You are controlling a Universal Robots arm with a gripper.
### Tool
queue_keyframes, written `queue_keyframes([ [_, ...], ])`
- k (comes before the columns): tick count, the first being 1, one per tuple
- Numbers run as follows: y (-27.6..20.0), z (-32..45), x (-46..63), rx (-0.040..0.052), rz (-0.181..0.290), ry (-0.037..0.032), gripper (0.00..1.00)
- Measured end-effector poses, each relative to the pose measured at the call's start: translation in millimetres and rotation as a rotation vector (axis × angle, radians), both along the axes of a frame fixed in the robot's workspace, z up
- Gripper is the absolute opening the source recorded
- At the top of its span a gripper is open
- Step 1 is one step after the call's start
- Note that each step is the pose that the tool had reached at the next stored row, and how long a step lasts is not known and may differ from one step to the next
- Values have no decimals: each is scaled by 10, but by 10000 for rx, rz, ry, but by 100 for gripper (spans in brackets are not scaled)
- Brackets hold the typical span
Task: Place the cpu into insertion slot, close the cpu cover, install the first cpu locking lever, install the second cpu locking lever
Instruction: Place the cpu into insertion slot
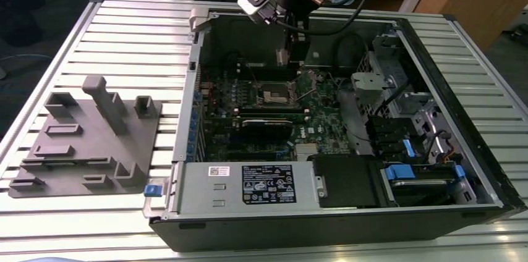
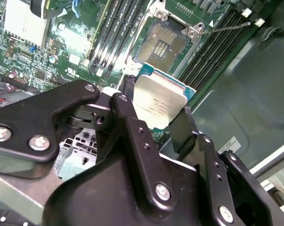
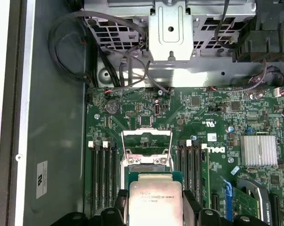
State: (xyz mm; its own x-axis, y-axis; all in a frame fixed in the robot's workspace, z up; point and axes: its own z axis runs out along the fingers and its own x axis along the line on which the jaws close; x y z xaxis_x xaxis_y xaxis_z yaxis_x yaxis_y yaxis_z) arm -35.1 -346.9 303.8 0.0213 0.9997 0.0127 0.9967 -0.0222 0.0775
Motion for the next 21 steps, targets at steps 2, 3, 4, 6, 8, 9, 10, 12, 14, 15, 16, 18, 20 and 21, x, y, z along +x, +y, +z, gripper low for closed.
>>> queue_keyframes([
  [2,0,-4,0,2,0,-125,54],
  [3,0,-9,0,3,0,-209,54],
  [4,0,-14,0,3,0,-284,54],
  [6,0,-26,0,-8,1,-398,54],
  [8,0,-34,-2,-59,10,-474,54],
  [9,0,-38,-3,-93,14,-505,54],
  [10,0,-42,-5,-128,19,-534,54],
  [12,0,-49,-8,-207,28,-587,54],
  [14,0,-58,-13,-283,38,-622,54],
  [15,0,-63,-17,-320,41,-629,54],
  [16,-1,-69,-21,-348,43,-632,54],
  [18,-4,-87,-26,-388,46,-634,54],
  [20,-8,-108,-31,-398,48,-646,54],
  [21,-10,-114,-31,-397,48,-656,54],
])
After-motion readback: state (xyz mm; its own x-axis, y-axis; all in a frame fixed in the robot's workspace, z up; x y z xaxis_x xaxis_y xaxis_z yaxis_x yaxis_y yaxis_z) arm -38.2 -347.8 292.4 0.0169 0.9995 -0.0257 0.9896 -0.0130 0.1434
